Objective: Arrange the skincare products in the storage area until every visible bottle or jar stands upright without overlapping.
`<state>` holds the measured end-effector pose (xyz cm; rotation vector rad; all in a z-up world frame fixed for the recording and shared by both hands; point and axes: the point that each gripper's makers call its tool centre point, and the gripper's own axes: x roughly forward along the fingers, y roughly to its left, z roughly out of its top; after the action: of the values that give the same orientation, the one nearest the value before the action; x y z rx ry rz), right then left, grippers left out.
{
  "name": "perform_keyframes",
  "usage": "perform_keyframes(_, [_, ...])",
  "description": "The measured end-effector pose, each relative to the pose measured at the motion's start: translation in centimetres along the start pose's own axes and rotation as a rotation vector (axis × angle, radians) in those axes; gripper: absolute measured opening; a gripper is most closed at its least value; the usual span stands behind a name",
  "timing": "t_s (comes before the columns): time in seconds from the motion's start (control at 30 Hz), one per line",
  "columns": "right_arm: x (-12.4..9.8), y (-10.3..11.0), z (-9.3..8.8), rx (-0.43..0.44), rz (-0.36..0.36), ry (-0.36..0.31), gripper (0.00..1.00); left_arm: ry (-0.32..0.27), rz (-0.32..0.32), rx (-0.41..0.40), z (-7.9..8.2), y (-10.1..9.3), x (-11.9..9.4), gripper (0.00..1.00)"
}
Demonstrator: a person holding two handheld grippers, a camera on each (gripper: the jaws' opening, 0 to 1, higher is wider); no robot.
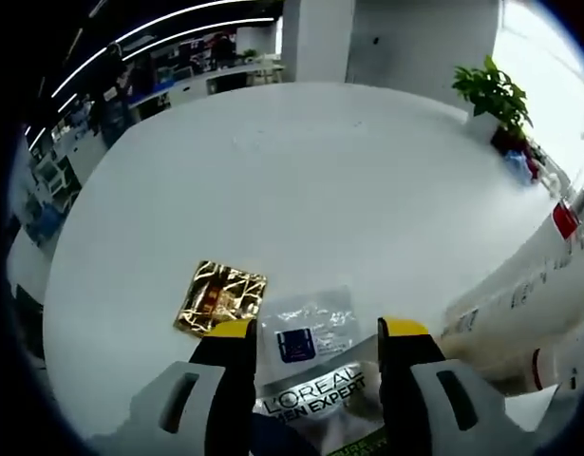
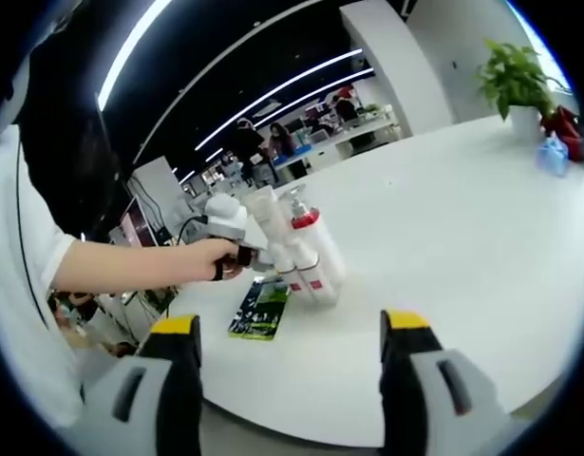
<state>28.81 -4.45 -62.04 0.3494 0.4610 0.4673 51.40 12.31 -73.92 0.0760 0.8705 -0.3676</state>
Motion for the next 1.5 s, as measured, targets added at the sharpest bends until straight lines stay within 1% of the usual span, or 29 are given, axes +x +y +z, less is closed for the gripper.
perform_keyframes(0.1, [0.0,-0.1,0.1,0.003,-0.006,-0.004,0.77,0.014,0.007,0.003,-0.5,0.1,0.5,0.45])
perform_keyframes(0.13, [0.0,-0.1,0.1,0.004,-0.006,-0.004,0.77,0.023,0.022,0.004,-0.8,0.2,0.5,0.44])
perform_keyframes(0.27, [0.0,-0.1,0.1,0.006,-0.007,-0.006,0.77,0.014,0.033,0.012,-0.4,0.5,0.4,0.39])
perform_keyframes(0.43, [0.0,-0.1,0.1,0.004,-0.007,-0.005,0.77,0.015,0.045,0.043,-0.2,1.0,0.7,0.39])
perform_keyframes(0.6, [0.0,-0.2,0.1,0.007,-0.011,-0.007,0.77,0.006,0.048,0.047,0.2,1.4,1.3,0.38])
perform_keyframes(0.8, [0.0,-0.2,0.1,0.006,-0.010,-0.006,0.77,-0.006,0.035,0.030,1.0,1.8,1.8,0.38])
perform_keyframes(0.9, [0.0,-0.2,0.1,0.004,-0.012,-0.007,0.77,-0.007,0.027,0.008,1.4,1.9,1.9,0.38])
perform_keyframes(1.1, [0.0,-0.2,0.2,0.010,-0.013,-0.013,0.77,-0.041,-0.004,0.017,2.3,1.4,1.9,0.38])
perform_keyframes(1.2, [-0.1,-0.3,0.3,0.011,-0.014,-0.017,0.77,-0.076,-0.015,0.006,3.3,1.6,1.6,0.38])
perform_keyframes(1.37, [-0.1,-0.2,0.3,0.007,-0.013,-0.019,0.77,-0.111,-0.018,0.009,4.5,1.9,1.0,0.38])
perform_keyframes(1.5, [-0.1,-0.2,0.4,0.004,-0.010,-0.020,0.77,-0.121,-0.011,0.016,4.9,2.0,0.3,0.38])
